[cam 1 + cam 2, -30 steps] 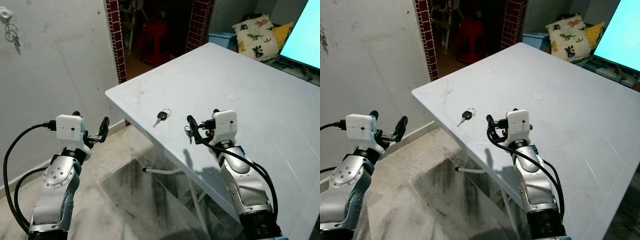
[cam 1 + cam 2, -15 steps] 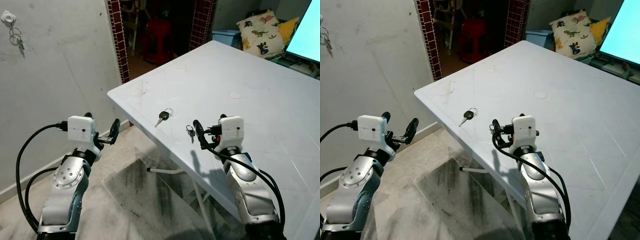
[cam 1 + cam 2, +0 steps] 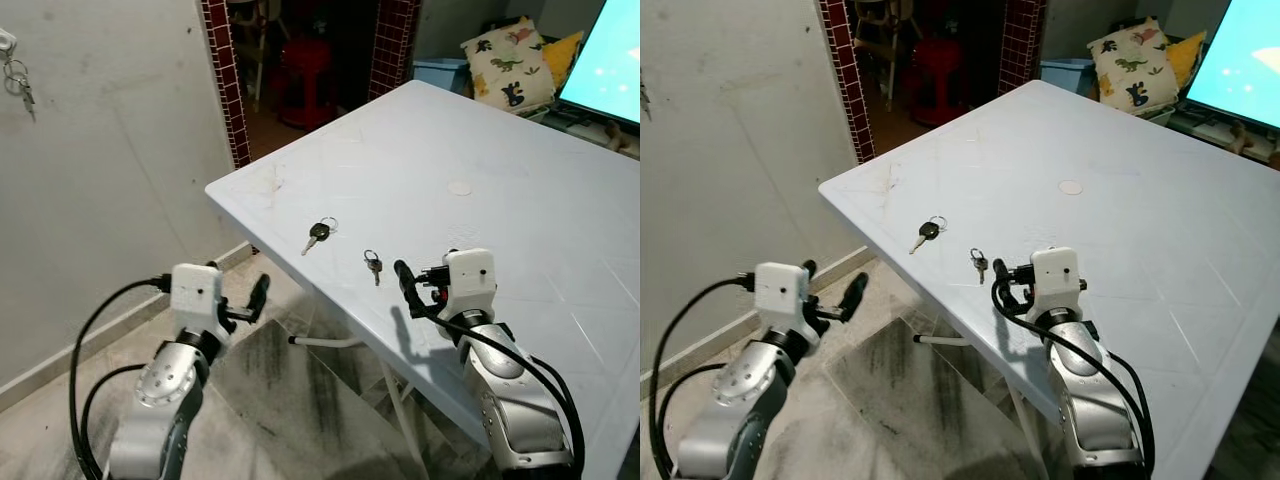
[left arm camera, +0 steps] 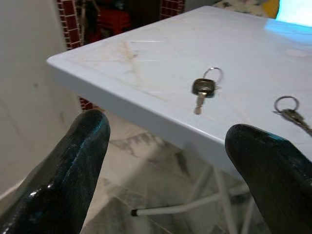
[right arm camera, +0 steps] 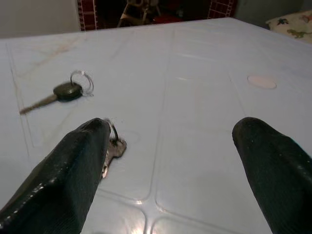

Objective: Hang keys on a hook

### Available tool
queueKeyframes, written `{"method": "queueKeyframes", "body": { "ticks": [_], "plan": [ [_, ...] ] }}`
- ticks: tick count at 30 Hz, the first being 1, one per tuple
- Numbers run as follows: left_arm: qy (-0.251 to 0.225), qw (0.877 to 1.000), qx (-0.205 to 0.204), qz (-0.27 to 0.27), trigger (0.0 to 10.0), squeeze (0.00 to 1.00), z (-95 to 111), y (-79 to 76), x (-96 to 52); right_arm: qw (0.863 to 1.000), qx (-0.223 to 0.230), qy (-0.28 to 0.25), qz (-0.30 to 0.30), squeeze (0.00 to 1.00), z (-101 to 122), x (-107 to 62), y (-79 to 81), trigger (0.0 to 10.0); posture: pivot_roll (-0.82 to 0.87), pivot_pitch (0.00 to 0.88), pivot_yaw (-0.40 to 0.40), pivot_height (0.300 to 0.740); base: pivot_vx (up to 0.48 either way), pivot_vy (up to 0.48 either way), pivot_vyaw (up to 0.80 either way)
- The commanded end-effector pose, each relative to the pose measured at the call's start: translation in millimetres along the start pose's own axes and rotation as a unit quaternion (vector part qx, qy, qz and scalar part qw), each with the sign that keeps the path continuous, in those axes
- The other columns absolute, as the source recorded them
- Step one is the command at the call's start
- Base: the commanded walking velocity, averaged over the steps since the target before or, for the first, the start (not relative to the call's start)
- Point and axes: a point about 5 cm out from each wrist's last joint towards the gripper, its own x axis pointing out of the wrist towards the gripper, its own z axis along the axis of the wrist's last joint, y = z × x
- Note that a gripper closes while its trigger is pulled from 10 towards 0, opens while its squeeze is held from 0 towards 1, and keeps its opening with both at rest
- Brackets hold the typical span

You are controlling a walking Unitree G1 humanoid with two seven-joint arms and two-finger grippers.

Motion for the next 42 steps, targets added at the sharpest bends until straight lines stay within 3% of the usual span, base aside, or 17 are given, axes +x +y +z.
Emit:
{"method": "queueKeyframes", "body": {
  "ticks": [1, 11, 15, 22, 31, 42],
  "plan": [
    [-0.006, 1.000, 0.003, 0.002, 10.0, 0.00, 5, 2.6, -3.0, 1.000, 0.005, -0.011, 0.000, 0.00, 8, 2.0, 1.7, 10.0, 0.06, 0.000, 0.003, 0.740, 0.000, 0.000, 0.00],
    [-0.010, 1.000, 0.020, 0.016, 10.0, 0.00, 13, 13.6, -3.6, 1.000, 0.011, -0.015, 0.011, 0.00, 11, 7.5, 10.1, 10.0, 0.12, 0.000, -0.003, 0.740, 0.000, 0.000, 0.00],
    [-0.012, 0.999, 0.025, 0.034, 10.0, 0.00, 16, 20.9, -10.1, 1.000, 0.014, -0.012, 0.018, 0.00, 8, 9.1, 13.2, 10.0, 0.14, 0.000, -0.010, 0.740, 0.000, 0.000, 0.00],
    [-0.008, 0.998, 0.031, 0.049, 10.0, 0.00, 16, 29.9, -14.4, 1.000, 0.006, -0.014, 0.014, 0.00, 9, 11.7, 8.3, 10.0, 0.16, 0.000, -0.008, 0.740, 0.000, 0.000, 0.00],
    [-0.006, 0.998, 0.035, 0.046, 10.0, 0.00, 18, 28.6, -17.3, 1.000, 0.008, -0.002, 0.015, 0.00, -2, 6.9, 9.5, 10.0, 0.20, 0.000, -0.015, 0.740, 0.000, 0.000, 0.00],
    [-0.001, 0.996, 0.026, 0.086, 10.0, 0.00, 13, 30.0, -36.1, 0.999, 0.008, -0.010, 0.050, 0.00, 6, 24.3, 21.7, 10.0, 0.26, 0.000, -0.070, 0.740, 0.000, 0.000, 0.00]
  ]
}}
